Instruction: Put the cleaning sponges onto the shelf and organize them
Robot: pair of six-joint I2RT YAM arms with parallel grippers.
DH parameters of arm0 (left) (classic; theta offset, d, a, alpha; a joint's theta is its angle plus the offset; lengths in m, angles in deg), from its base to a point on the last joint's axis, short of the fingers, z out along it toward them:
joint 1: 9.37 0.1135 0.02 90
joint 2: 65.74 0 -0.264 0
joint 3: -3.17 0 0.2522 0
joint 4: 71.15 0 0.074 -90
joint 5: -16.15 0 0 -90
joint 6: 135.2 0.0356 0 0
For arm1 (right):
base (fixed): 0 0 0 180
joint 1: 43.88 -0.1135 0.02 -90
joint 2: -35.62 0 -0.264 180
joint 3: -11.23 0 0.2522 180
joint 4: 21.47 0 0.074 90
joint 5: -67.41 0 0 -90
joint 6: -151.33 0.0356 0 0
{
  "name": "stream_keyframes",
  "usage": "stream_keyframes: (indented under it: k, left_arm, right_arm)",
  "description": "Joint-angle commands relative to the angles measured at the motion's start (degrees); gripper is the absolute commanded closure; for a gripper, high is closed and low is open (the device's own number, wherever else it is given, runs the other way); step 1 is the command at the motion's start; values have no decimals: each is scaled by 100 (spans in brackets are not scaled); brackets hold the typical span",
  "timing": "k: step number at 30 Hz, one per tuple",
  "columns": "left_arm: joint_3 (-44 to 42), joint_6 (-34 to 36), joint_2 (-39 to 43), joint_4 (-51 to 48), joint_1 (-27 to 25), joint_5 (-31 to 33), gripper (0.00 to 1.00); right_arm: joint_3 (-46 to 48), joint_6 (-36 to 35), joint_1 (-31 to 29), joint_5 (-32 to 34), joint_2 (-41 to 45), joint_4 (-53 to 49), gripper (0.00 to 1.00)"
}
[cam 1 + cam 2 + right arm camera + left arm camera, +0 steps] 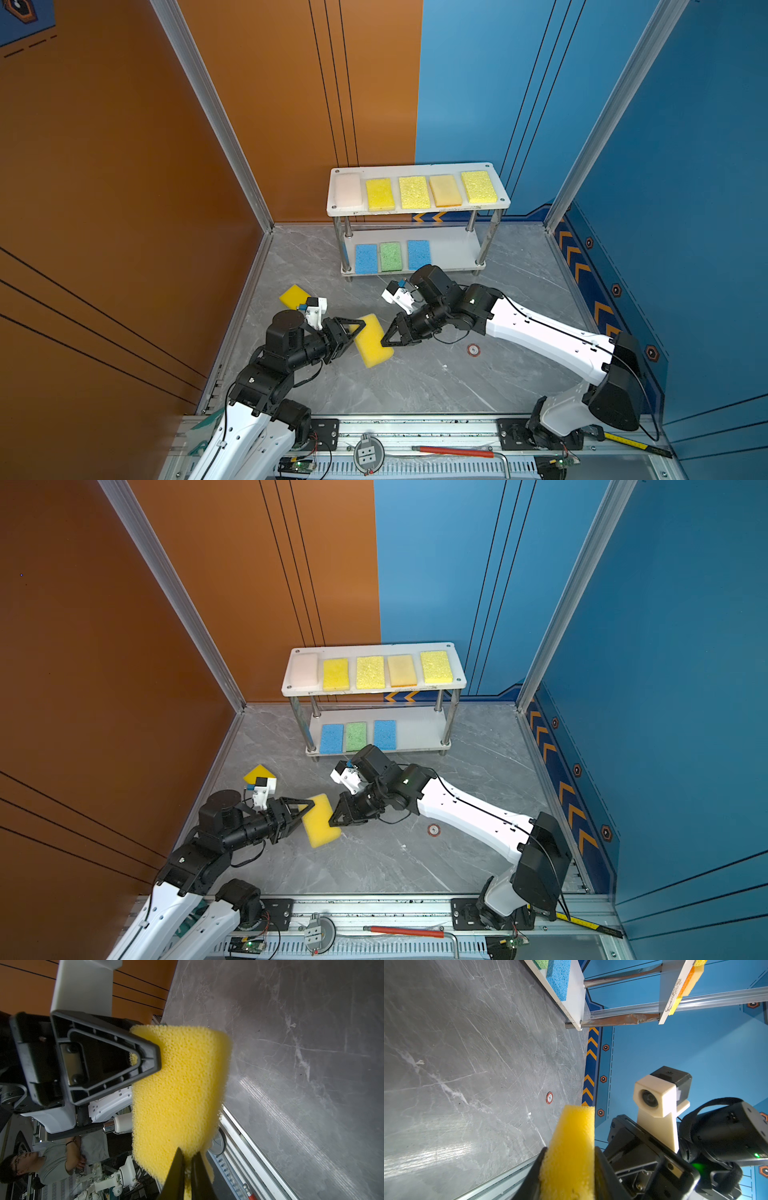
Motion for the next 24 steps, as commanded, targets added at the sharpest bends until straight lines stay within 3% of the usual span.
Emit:
stream_keyframes:
  k: [1,8,12,14,18,24]
  left_arm:
    - [92,57,4,118,-73,179,70]
    - [100,20,62,120,-97,296,77]
    - [75,-66,49,311,-95,308,80]
    - [45,-183,40,512,-93,309,80]
    - [-28,-484,23,1064,-75,343,80]
    - [-127,-919,-38,1968,3,346,79]
  right_arm:
    - [-151,19,-26,-38,-45,45,89]
    - [-108,156,88,-129,51,163,70]
    - [77,467,257,-245,250,478,45]
    - [273,722,361,-346,419,752,38]
    - [817,1391,632,-560,864,1539,30]
    - [1516,2331,853,-846,1255,2665,29]
